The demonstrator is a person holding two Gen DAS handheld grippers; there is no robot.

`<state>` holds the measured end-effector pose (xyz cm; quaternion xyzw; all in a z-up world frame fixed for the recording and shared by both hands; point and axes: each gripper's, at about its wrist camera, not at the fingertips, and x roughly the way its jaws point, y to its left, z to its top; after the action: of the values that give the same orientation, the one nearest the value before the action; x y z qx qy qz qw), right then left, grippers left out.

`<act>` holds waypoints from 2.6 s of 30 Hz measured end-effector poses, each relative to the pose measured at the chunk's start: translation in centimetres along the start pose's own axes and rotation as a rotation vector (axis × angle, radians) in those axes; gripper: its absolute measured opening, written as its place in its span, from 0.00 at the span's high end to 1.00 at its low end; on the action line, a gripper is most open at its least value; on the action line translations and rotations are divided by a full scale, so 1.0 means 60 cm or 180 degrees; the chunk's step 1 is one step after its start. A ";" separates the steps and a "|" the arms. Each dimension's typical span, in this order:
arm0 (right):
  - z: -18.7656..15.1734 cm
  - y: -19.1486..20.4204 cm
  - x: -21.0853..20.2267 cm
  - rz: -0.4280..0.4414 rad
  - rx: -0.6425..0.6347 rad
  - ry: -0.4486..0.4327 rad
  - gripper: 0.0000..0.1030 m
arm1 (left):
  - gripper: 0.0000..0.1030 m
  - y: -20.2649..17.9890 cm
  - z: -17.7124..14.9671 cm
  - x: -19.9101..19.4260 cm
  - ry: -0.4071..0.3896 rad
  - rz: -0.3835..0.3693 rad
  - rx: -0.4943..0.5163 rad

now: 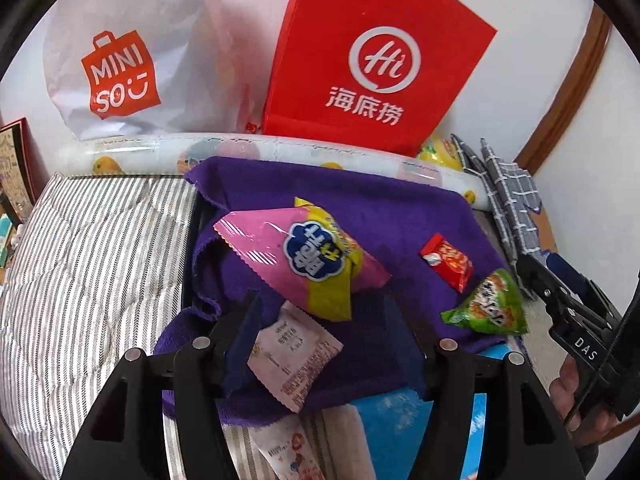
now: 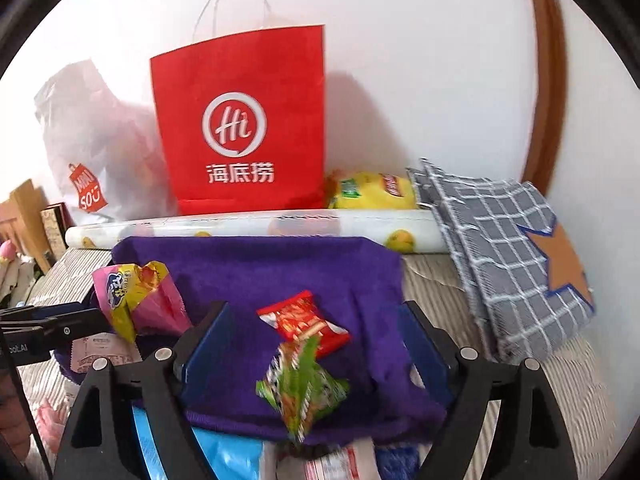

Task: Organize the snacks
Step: 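Carry the green bag and pink wafer packet onto the purple towel and release, then withdraw both grippers toward the pink packet on the bed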

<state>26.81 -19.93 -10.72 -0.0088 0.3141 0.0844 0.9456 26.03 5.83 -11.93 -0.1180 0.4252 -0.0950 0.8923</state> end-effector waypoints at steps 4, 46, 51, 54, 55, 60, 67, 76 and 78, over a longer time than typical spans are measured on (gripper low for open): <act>-0.019 -0.015 -0.050 -0.0134 0.0001 -0.0048 0.19 | 0.38 -0.001 -0.016 -0.023 0.0002 0.0039 0.0033; -0.166 -0.137 -0.068 -0.0057 0.0665 0.0532 0.51 | 0.38 0.062 -0.193 -0.126 0.0162 0.0488 0.0024; -0.157 -0.141 -0.030 0.0002 0.0649 0.0631 0.51 | 0.38 0.065 -0.184 -0.114 0.0179 0.0478 -0.0047; -0.158 -0.135 -0.012 0.0017 0.0582 0.0687 0.51 | 0.38 0.067 -0.179 -0.108 0.0200 0.0468 -0.0077; -0.160 -0.133 -0.006 0.0025 0.0563 0.0712 0.51 | 0.38 0.068 -0.178 -0.106 0.0208 0.0467 -0.0084; -0.165 -0.133 0.009 0.0078 0.0566 0.0782 0.51 | 0.38 0.071 -0.177 -0.099 0.0241 0.0457 -0.0093; -0.166 -0.124 0.020 0.0237 0.0506 0.0857 0.48 | 0.38 0.062 -0.180 -0.095 0.0263 0.0395 -0.0065; -0.161 -0.125 -0.012 0.0442 0.0545 0.0768 0.78 | 0.38 0.064 -0.189 -0.110 0.0227 0.0366 -0.0081; -0.164 -0.129 -0.026 0.0430 0.0549 0.0756 0.80 | 0.38 0.067 -0.190 -0.115 0.0210 0.0367 -0.0101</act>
<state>21.02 -28.49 -17.96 0.0836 0.4296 0.1188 0.8912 13.14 10.05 -15.00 -0.1042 0.4620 -0.0405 0.8798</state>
